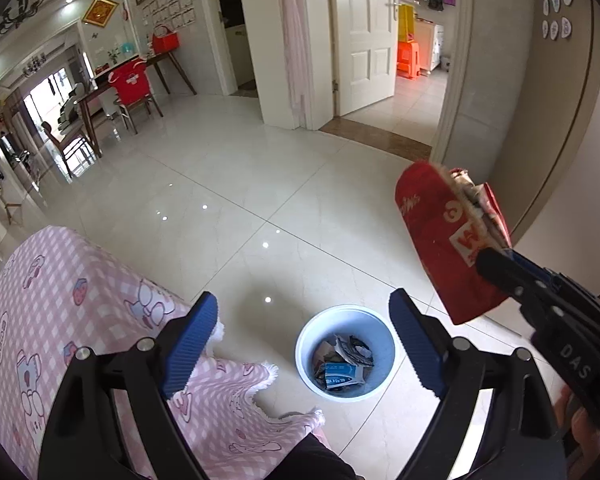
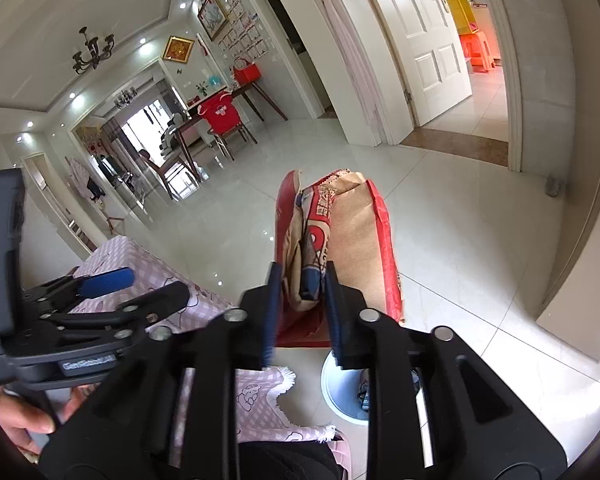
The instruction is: Collect trash
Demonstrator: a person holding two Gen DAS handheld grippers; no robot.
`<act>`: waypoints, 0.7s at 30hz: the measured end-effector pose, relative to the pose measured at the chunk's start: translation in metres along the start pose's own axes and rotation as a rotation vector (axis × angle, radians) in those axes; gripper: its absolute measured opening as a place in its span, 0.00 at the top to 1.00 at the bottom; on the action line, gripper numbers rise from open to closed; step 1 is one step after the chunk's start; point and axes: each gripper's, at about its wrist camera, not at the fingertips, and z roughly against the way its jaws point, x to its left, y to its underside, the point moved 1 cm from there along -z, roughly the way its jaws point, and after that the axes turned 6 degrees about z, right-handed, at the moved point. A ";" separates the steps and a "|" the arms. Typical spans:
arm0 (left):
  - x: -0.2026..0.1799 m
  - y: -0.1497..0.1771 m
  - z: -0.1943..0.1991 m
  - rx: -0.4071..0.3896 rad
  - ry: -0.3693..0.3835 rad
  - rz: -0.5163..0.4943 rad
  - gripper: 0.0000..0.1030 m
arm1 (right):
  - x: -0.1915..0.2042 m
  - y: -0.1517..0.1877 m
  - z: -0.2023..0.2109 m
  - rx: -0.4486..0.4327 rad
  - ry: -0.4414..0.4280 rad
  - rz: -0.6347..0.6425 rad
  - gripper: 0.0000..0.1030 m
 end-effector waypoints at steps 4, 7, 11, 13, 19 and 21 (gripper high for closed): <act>0.014 0.002 0.004 0.001 -0.023 0.018 0.16 | -0.005 0.002 -0.018 0.027 0.040 -0.011 0.41; 0.021 0.003 0.012 -0.011 -0.035 0.026 0.16 | -0.005 0.006 -0.018 0.041 0.034 -0.026 0.41; 0.030 0.003 0.030 -0.030 -0.070 0.040 0.14 | 0.007 0.005 -0.006 0.045 0.024 0.003 0.39; 0.034 0.002 0.043 -0.048 -0.079 0.053 0.14 | 0.017 0.001 0.005 0.039 0.026 0.025 0.35; 0.048 0.009 0.096 -0.127 -0.122 0.091 0.12 | 0.056 -0.014 0.047 0.010 -0.010 0.104 0.27; 0.053 0.011 0.119 -0.164 -0.133 0.108 0.11 | 0.072 -0.018 0.066 -0.019 -0.037 0.142 0.26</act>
